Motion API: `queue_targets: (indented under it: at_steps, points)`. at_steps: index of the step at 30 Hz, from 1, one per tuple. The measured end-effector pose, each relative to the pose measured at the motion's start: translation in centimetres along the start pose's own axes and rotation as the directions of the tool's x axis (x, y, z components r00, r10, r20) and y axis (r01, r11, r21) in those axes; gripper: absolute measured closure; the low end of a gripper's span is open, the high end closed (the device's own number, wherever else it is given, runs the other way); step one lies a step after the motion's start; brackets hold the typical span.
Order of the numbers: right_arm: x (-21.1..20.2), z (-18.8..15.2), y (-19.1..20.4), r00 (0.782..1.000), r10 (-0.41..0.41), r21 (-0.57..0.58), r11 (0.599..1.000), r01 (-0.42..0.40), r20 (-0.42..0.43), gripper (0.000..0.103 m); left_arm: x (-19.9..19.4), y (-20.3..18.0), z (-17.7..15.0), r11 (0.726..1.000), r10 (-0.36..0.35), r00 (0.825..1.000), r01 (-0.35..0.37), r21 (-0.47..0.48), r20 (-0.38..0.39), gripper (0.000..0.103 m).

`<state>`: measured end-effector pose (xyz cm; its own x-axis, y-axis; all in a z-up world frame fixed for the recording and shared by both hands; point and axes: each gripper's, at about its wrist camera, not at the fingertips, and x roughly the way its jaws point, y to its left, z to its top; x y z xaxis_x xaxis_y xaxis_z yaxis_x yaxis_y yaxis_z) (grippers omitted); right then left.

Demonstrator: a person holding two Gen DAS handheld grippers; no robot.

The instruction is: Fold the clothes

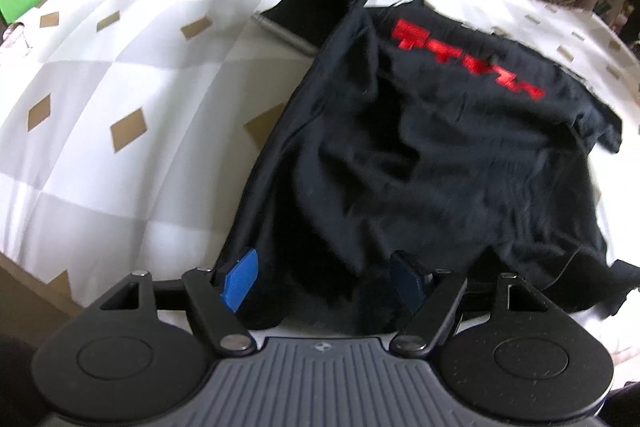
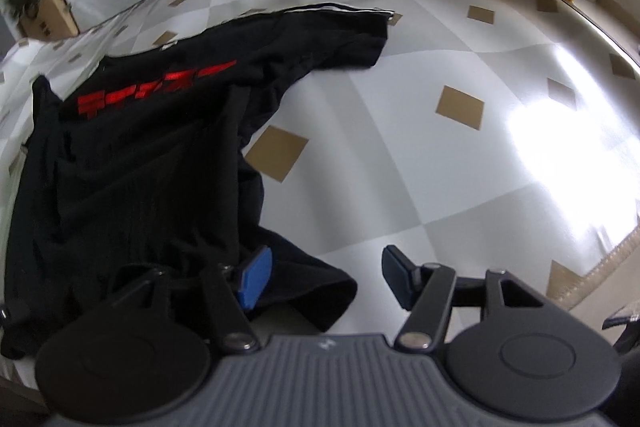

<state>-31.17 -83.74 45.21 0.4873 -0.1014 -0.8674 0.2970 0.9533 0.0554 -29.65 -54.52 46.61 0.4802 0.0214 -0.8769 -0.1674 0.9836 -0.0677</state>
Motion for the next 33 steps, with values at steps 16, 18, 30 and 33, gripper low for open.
queue_targets:
  at_steps: [16,18,30,33]
  points:
    - [1.3,-0.9,2.0,0.996,-0.092,-0.141,0.986,0.091,0.001,0.032,3.0,-2.5,0.0,0.994,0.024,0.998,-0.017,0.11,-0.062,0.03]
    - [1.3,-0.9,1.9,0.995,-0.099,-0.138,0.985,0.099,0.003,0.03,3.2,-2.7,-0.2,0.992,0.032,0.997,-0.024,0.123,-0.065,0.03]
    - [1.3,-0.4,-0.1,0.974,-0.228,-0.022,0.973,0.228,0.012,0.03,3.4,-2.5,-0.4,0.991,0.014,0.997,-0.003,0.13,-0.078,0.026]
    - [1.3,-0.3,-0.8,0.964,-0.265,0.016,0.964,0.264,0.013,0.028,3.4,-2.3,-0.5,0.991,0.019,0.996,-0.008,0.133,-0.082,0.022]
